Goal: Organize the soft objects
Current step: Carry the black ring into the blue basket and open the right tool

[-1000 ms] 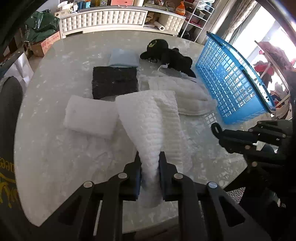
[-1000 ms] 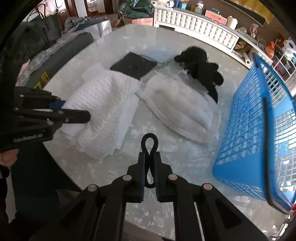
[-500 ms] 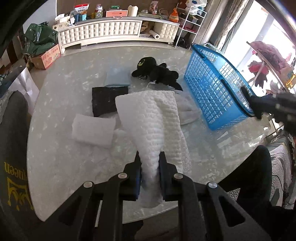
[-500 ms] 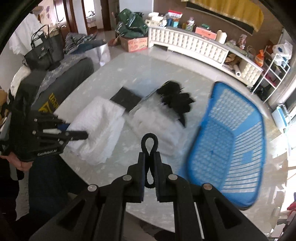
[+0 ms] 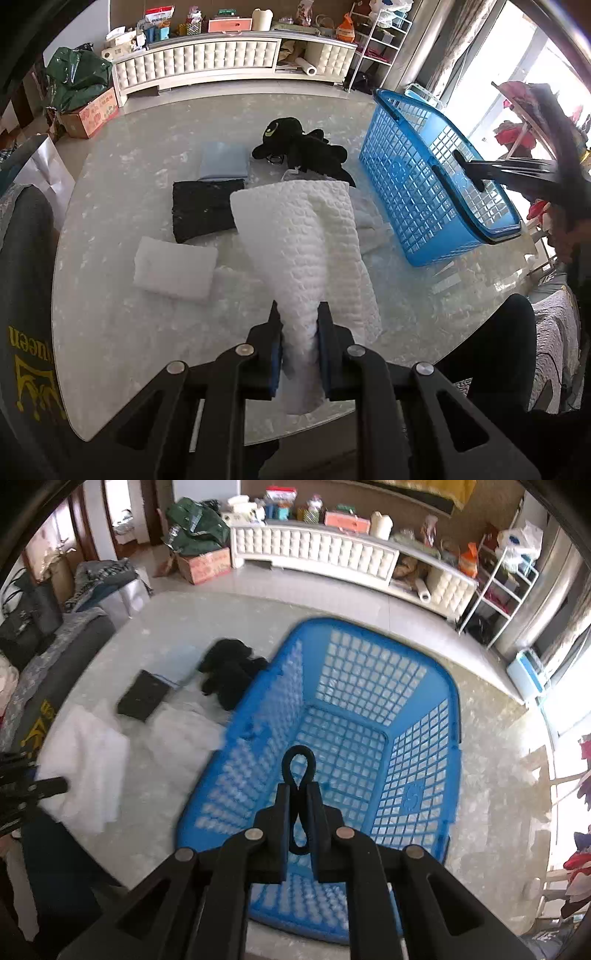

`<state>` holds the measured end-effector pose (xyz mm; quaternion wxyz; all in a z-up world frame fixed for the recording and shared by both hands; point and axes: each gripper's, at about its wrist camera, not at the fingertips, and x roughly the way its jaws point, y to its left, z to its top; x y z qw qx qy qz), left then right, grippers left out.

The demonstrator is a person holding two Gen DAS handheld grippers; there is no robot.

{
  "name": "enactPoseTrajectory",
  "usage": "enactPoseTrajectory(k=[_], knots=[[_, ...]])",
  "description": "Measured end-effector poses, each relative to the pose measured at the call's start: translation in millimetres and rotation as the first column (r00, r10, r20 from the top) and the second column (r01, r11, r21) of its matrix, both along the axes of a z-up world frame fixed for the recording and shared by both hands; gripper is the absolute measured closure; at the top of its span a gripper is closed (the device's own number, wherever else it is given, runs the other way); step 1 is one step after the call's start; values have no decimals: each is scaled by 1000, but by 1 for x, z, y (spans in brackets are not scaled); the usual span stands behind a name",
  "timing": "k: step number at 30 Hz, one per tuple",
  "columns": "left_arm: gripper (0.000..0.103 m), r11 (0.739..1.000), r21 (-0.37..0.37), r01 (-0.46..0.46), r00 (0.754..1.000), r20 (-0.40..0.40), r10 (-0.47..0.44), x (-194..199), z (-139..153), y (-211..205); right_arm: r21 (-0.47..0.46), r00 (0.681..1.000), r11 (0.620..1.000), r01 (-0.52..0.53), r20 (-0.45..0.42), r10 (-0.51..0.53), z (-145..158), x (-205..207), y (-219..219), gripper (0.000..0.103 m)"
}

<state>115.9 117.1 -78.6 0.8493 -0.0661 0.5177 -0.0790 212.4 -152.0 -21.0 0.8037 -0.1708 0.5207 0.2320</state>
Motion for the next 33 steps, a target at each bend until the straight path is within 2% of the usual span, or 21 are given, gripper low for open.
enactPoseTrajectory(k=[7,17,18,19,20,21,22,24,27,33], knots=[[88,1000,-7,-20,1000,-7,20,3,-2,5,-59,995,997,46,-87,-51,-43,51,1,95],[88,999,-8,-53,998,-41,52,10,-16,15,-116,985,992,58,-152,-75,-68,84,9,92],[88,998,-6,-58,997,-48,57,10,-18,16,-108,986,993,58,-152,-74,-67,85,9,83],[88,998,-4,-62,997,-53,62,11,-20,17,-111,987,992,55,-146,-72,-67,87,9,60],[88,998,-4,-66,996,-57,66,11,-21,18,-138,989,989,45,-131,-63,-67,86,11,47],[88,998,-4,-69,996,-58,69,10,-21,18,-154,991,987,43,-118,-61,-67,87,12,22],[88,997,-5,-71,996,-58,70,9,-21,18,-164,994,985,44,-93,-60,-63,85,13,10],[88,997,-10,-74,996,-56,74,8,-21,18,-162,997,986,39,-63,-50,-56,81,13,8],[88,997,-17,-76,996,-47,76,6,-17,17,-144,997,989,23,-65,-33,-47,69,11,5],[88,999,-17,-48,999,-5,48,3,3,5,-49,999,999,13,-41,-15,-21,37,-5,0]])
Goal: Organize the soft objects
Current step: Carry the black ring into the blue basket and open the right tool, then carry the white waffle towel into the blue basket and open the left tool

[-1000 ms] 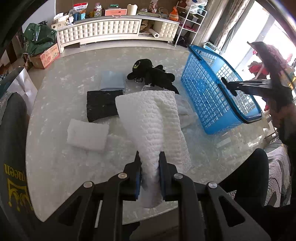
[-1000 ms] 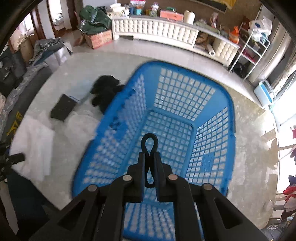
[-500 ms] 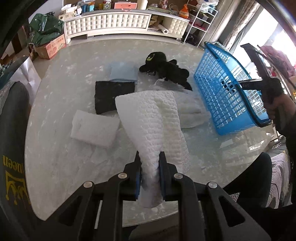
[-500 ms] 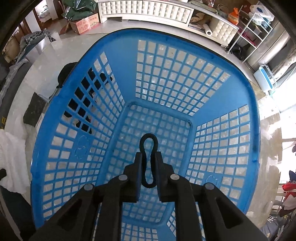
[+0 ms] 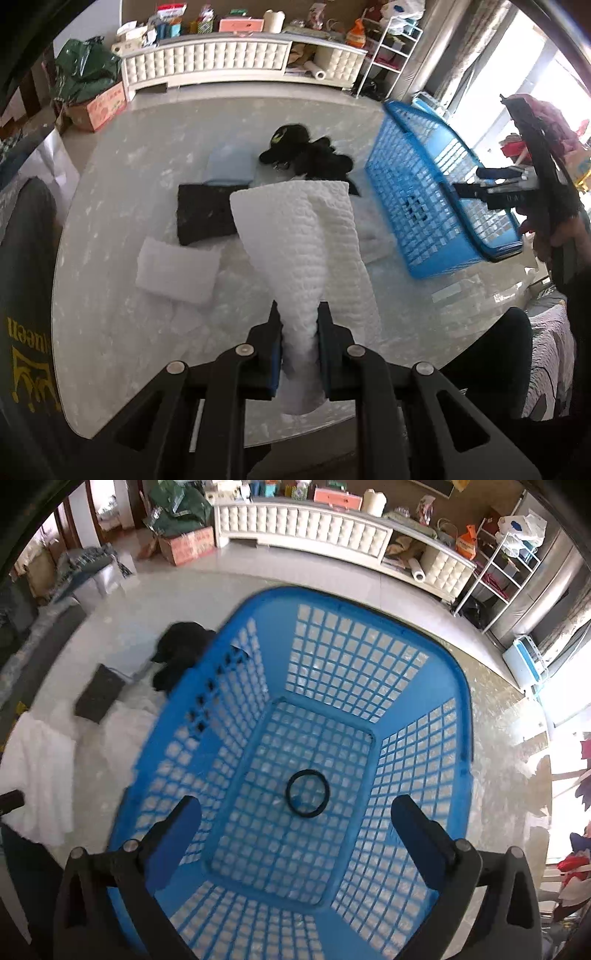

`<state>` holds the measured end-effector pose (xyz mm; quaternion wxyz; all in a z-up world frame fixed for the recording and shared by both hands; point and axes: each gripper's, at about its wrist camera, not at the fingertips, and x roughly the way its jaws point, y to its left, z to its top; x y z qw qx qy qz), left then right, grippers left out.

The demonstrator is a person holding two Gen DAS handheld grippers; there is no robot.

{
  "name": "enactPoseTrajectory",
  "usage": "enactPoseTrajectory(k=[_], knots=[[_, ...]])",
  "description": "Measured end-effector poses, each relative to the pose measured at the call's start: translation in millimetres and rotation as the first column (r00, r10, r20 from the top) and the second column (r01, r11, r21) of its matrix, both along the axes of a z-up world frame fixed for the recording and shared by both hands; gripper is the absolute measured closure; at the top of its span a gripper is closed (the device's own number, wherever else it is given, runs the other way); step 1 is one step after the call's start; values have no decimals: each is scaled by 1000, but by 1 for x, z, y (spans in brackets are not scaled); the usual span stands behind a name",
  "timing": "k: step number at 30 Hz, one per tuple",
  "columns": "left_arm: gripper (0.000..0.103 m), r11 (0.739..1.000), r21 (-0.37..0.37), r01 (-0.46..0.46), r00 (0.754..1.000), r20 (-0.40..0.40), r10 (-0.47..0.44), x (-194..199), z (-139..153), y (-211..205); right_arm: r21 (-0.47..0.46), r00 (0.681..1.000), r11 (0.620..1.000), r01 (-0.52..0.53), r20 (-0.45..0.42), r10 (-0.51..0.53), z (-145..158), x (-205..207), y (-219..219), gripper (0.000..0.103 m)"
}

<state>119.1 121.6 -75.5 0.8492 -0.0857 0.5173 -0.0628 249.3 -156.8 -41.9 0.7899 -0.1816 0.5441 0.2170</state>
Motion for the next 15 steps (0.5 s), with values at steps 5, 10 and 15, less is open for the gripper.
enactPoseTrajectory(k=[5,10,15], knots=[[88,999,9,31,999,35,-32,2,17,-19,27,1000,999,-17,18,17,16,-35,-9,0],[88,997,18,70,995,76,-71,4,37,-44,44,999,999,15,41,-17,24,-55,-28,0],[88,992,33,118,986,114,-121,10,61,-69,84,997,995,47,65,-52,35,-71,-49,0]])
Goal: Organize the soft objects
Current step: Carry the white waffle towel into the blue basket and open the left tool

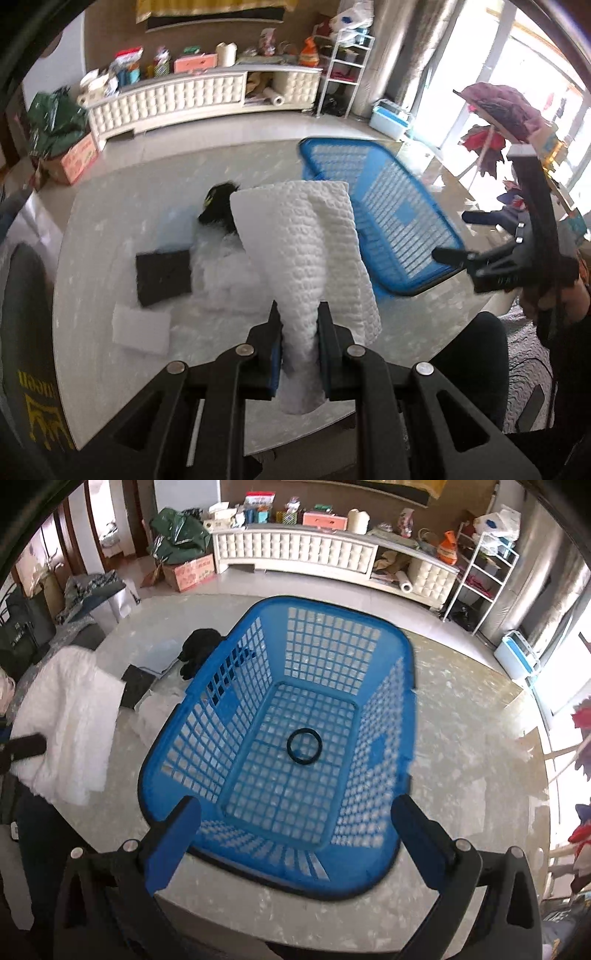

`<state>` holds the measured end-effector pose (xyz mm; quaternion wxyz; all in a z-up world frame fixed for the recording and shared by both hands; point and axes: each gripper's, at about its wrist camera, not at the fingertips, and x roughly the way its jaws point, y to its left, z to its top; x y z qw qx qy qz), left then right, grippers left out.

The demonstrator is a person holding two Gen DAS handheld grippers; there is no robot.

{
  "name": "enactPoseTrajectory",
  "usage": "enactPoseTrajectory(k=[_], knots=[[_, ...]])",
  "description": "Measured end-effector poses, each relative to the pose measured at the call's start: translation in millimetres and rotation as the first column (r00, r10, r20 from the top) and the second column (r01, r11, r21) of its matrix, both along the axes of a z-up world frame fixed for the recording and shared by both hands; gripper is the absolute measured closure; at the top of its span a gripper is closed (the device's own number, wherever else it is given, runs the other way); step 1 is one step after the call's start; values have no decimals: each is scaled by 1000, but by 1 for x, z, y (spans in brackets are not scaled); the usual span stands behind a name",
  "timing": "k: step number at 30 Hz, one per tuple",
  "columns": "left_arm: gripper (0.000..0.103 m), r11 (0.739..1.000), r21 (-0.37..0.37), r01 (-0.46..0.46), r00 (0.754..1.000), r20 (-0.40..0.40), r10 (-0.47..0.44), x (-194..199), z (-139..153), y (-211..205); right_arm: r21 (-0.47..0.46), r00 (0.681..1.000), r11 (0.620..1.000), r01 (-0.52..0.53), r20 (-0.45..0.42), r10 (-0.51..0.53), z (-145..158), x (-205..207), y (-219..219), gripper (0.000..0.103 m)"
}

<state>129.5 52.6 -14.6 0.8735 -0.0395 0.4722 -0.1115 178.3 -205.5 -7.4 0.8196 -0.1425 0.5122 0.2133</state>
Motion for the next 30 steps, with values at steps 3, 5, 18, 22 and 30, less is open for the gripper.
enactPoseTrajectory(k=[3,5,18,22,30], knots=[[88,999,11,40,999,28,-40,5,16,-17,30,999,999,31,26,-31,9,-10,-14,0],[88,997,11,71,997,42,-72,11,25,-29,48,998,998,48,42,-50,14,-13,-21,0],[88,976,54,211,975,54,-214,49,44,-102,110,986,984,140,75,-148,15,-17,-54,0],[88,971,58,234,971,33,-236,64,39,-118,119,983,979,165,65,-174,11,-12,-65,0],[88,963,58,265,964,-34,-263,100,16,-145,140,977,969,206,30,-212,1,1,-78,0]])
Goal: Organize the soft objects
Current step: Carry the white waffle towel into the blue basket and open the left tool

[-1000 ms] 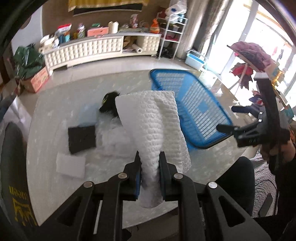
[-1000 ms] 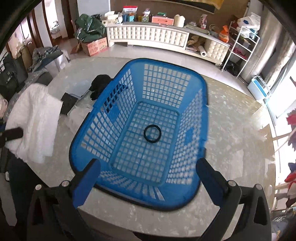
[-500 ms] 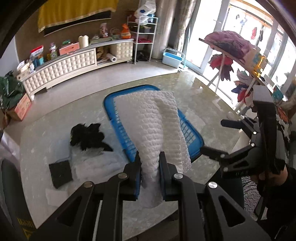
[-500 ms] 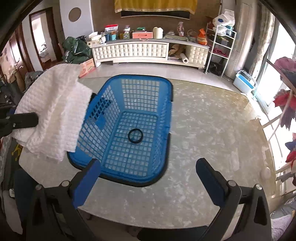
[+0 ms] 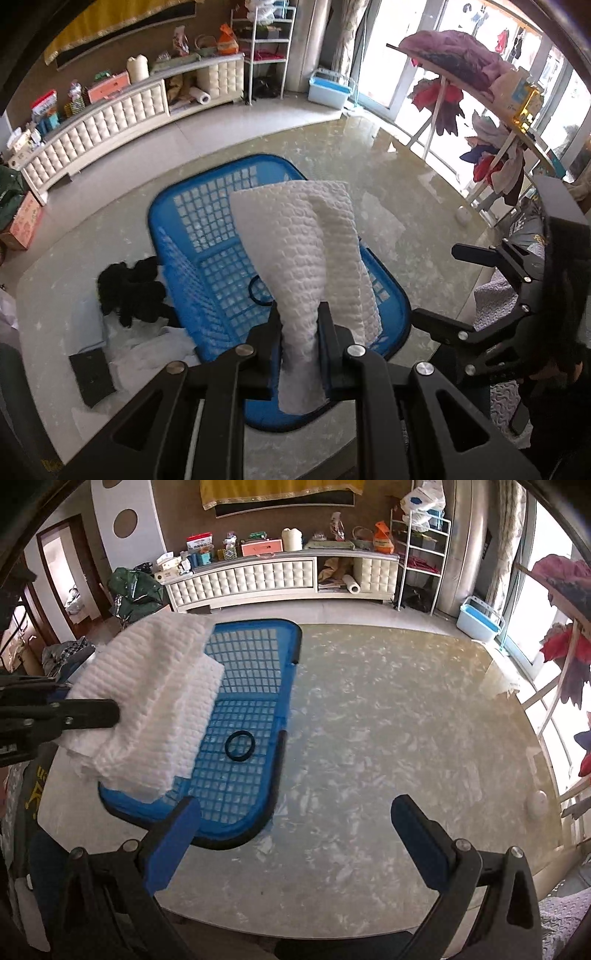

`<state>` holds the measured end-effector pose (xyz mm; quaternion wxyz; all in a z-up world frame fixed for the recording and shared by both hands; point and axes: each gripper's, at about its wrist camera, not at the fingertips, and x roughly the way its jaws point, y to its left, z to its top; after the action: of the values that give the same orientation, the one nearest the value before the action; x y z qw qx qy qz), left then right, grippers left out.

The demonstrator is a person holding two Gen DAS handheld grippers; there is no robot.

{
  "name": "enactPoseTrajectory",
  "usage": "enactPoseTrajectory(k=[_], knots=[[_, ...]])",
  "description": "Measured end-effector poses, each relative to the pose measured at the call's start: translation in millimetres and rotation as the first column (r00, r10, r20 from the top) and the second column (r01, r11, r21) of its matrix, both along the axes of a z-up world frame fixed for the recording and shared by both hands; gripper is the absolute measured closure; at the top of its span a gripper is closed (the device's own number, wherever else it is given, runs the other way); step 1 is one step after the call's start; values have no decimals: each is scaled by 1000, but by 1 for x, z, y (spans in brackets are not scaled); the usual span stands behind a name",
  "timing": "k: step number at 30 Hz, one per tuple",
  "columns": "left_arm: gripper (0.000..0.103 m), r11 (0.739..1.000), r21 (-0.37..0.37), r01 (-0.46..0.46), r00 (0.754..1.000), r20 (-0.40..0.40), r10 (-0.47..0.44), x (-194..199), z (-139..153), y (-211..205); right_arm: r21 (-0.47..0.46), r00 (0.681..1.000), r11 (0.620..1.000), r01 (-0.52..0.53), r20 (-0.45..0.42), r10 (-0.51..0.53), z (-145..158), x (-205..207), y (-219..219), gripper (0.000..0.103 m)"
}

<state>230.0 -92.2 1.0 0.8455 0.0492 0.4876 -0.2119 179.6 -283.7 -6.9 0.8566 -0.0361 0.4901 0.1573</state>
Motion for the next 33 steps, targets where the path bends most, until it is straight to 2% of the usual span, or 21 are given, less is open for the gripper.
enactPoseTrajectory(k=[7,16,19,25,30,33], knots=[[88,1000,8,22,996,-90,-21,27,-39,-16,11,999,1000,-2,-35,2,-17,9,-2,0],[87,995,90,30,984,-176,-13,51,-82,-23,34,998,999,-5,-63,7,-28,15,2,0],[87,990,138,38,984,-178,-13,54,-91,-27,40,997,999,-5,-79,8,-32,17,1,0],[87,985,164,53,983,-183,-22,56,-98,-32,59,995,998,11,-97,-5,-32,19,-2,0],[80,987,150,57,982,-188,-28,60,-95,-39,80,995,997,14,-104,-5,-31,22,-5,0],[70,988,142,58,980,-199,-29,60,-99,-40,89,995,996,11,-102,-2,-30,23,-5,0]])
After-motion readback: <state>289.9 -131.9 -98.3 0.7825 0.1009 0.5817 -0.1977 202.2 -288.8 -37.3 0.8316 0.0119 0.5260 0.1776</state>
